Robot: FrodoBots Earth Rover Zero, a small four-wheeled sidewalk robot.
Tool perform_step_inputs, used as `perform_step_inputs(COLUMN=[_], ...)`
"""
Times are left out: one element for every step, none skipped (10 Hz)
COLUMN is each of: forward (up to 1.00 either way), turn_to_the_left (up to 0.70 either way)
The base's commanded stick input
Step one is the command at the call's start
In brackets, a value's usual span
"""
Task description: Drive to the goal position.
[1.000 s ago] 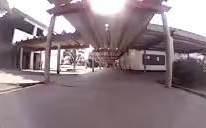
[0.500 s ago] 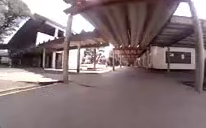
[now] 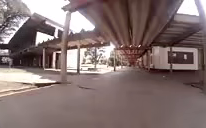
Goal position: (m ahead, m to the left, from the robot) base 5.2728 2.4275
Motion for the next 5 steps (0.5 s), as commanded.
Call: perform_step_inputs(forward=[0.50,0.50,0.50,0.50,0.50], turn_to_the_left=[0.00,0.00,0.00,0.00,0.00])
